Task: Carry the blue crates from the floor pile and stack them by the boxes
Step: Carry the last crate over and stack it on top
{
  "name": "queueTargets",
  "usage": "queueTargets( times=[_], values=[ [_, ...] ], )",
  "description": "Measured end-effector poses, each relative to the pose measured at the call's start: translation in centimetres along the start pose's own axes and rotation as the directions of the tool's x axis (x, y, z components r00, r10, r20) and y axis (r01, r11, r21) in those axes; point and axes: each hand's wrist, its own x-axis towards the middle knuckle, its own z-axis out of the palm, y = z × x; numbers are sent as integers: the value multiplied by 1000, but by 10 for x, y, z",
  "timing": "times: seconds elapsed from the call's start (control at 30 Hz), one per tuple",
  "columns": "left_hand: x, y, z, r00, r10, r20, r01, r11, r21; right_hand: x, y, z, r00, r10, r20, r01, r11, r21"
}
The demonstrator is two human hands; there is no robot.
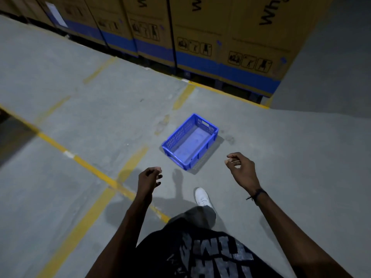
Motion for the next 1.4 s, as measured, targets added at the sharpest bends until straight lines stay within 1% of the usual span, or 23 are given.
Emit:
queueTargets(
  times=[0.13,0.3,0.47,0.6,0.7,0.8,0.9,0.97,1.07,1.17,1.27,1.33,1.4],
  values=[
    [61,30,46,997,-63,-45,61,997,-45,85,-8,-13,999,10,41,-8,999,-52],
    [121,77,103,995,-89,-48,86,994,-61,175,-16,-24,991,21,133,-2,990,-141],
    [160,93,131,979,-178,-97,175,984,-37,259,-11,-22,967,57,248,2,973,-230],
    [190,95,145,950,-251,-187,247,968,-43,335,4,-11,913,105,394,32,945,-325],
    [211,93,160,914,-303,-270,295,953,-73,395,14,0,857,130,498,93,912,-399],
    [230,92,181,866,-343,-363,334,938,-90,456,22,8,825,136,548,149,884,-444],
    [253,96,210,824,-356,-441,355,931,-88,516,33,15,785,115,608,239,850,-470],
    [272,96,230,803,-358,-477,375,925,-62,553,45,23,757,140,639,255,837,-485],
    [315,81,252,784,-373,-496,414,910,-29,603,72,44,729,161,666,278,819,-502],
    [362,39,267,772,-412,-484,489,872,38,640,110,68,733,205,649,242,813,-530],
    [412,-5,279,767,-452,-456,540,838,77,675,166,102,729,246,639,223,797,-561],
    [448,-34,284,764,-457,-456,558,823,110,696,213,131,712,263,651,250,771,-585],
    [485,-67,286,767,-456,-451,576,800,171,714,261,163,678,277,681,298,743,-599]
  ],
)
